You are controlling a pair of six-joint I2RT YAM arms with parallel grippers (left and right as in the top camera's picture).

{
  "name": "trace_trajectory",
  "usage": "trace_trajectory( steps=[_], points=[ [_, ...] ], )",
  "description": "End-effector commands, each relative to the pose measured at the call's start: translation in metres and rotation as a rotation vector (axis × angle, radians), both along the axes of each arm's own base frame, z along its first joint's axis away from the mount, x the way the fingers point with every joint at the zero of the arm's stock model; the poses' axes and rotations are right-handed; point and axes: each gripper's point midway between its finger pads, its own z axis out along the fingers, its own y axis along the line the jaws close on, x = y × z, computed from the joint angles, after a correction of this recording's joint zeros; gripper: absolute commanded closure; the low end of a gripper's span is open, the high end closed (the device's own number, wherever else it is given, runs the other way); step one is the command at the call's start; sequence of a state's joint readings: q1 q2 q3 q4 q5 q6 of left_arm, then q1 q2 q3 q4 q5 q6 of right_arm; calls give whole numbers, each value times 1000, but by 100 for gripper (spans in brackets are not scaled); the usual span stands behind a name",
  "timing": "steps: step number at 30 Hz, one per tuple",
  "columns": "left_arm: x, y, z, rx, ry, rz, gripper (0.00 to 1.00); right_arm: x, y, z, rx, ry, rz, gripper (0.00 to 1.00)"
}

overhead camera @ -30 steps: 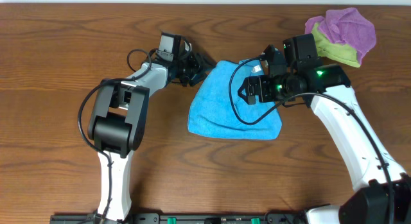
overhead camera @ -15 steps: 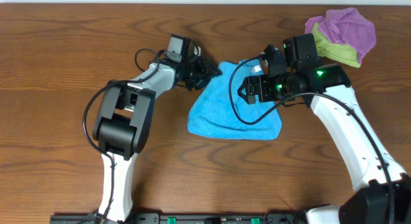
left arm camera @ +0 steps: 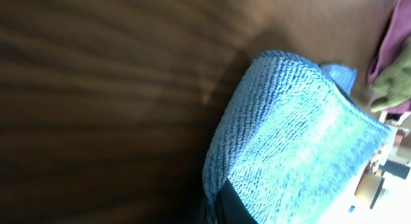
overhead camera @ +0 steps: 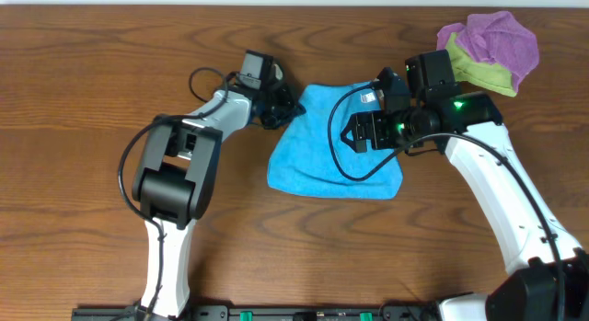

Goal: Fold the cloth

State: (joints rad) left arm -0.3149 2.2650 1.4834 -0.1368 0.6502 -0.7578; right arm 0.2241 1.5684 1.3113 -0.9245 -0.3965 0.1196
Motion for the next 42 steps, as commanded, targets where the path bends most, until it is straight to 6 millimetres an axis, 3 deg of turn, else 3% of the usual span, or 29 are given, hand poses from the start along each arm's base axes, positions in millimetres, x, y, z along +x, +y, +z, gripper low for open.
trace_trajectory(
  steps=[1,9,19,28,33,42],
  points=[
    [8,22,-14,34,2,39,94,-3,-1,-1,-36,-18,21,5],
    [14,36,-12,13,8,61,94,-11,-6,-43,-59,7,14,15],
    [15,37,-12,13,8,64,94,-32,-11,-90,-58,64,-17,33],
    [20,50,-12,8,9,90,94,-59,-19,-119,-82,149,-31,78],
    [23,59,-9,-15,15,102,94,-64,-24,-129,-102,164,-58,96],
    [27,64,-6,-34,8,108,94,-67,-30,-137,-132,166,-82,99]
  ],
)
